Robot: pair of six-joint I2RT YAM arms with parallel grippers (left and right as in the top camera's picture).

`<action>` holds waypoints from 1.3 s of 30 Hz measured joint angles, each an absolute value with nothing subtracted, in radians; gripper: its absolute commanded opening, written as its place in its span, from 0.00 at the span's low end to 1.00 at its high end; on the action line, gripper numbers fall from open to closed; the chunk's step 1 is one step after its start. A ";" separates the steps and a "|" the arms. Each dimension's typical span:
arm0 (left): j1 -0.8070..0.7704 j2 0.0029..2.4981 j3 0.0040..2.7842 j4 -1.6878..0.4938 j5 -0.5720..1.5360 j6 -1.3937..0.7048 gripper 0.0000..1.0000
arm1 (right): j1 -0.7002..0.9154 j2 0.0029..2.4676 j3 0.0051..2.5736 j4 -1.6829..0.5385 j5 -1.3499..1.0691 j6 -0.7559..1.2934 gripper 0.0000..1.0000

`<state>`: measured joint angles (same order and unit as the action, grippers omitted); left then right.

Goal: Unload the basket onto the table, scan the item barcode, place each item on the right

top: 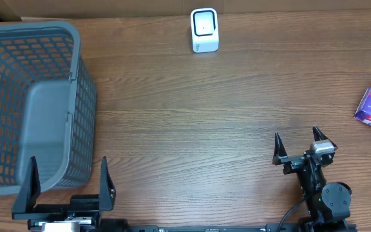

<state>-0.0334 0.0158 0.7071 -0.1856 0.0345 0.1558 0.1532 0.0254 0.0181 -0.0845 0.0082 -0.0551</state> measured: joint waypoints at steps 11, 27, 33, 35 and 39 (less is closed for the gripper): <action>-0.033 0.016 0.707 -0.187 0.035 0.156 1.00 | 0.037 0.025 0.018 -0.084 0.009 -0.055 1.00; -0.033 0.016 0.707 -0.337 0.089 0.121 1.00 | 0.030 0.025 0.018 -0.085 0.012 -0.055 1.00; -0.033 0.016 0.704 -0.578 0.111 0.102 1.00 | 0.030 0.025 0.018 -0.088 0.012 -0.055 1.00; -0.033 0.016 0.696 -0.600 0.125 0.102 1.00 | 0.030 0.025 0.018 -0.087 0.012 -0.056 1.00; -0.033 0.015 0.619 -0.542 0.127 0.102 1.00 | 0.030 0.025 0.018 -0.088 0.012 -0.056 1.00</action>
